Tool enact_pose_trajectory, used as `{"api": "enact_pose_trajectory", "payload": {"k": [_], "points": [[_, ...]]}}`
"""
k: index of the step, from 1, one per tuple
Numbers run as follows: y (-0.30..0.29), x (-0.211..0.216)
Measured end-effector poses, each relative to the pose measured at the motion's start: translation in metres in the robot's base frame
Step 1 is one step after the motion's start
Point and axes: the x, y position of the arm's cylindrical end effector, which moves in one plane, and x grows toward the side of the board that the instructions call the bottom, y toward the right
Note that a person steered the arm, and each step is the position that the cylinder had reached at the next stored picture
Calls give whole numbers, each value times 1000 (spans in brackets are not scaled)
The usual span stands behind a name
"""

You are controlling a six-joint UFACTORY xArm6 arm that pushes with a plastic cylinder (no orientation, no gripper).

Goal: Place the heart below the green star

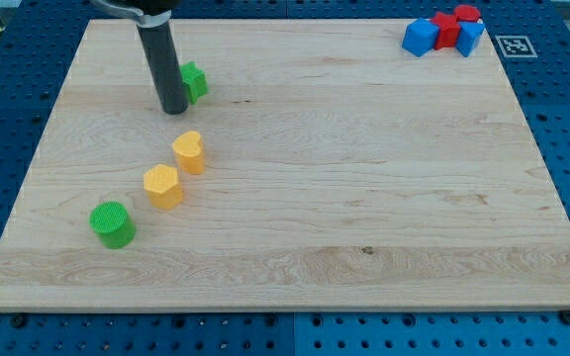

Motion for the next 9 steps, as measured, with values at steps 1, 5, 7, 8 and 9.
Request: {"api": "enact_pose_trajectory", "payload": {"k": [1,5,7,8,9], "points": [[-10,39],[54,109],[49,92],[40,79],[19,78]]}}
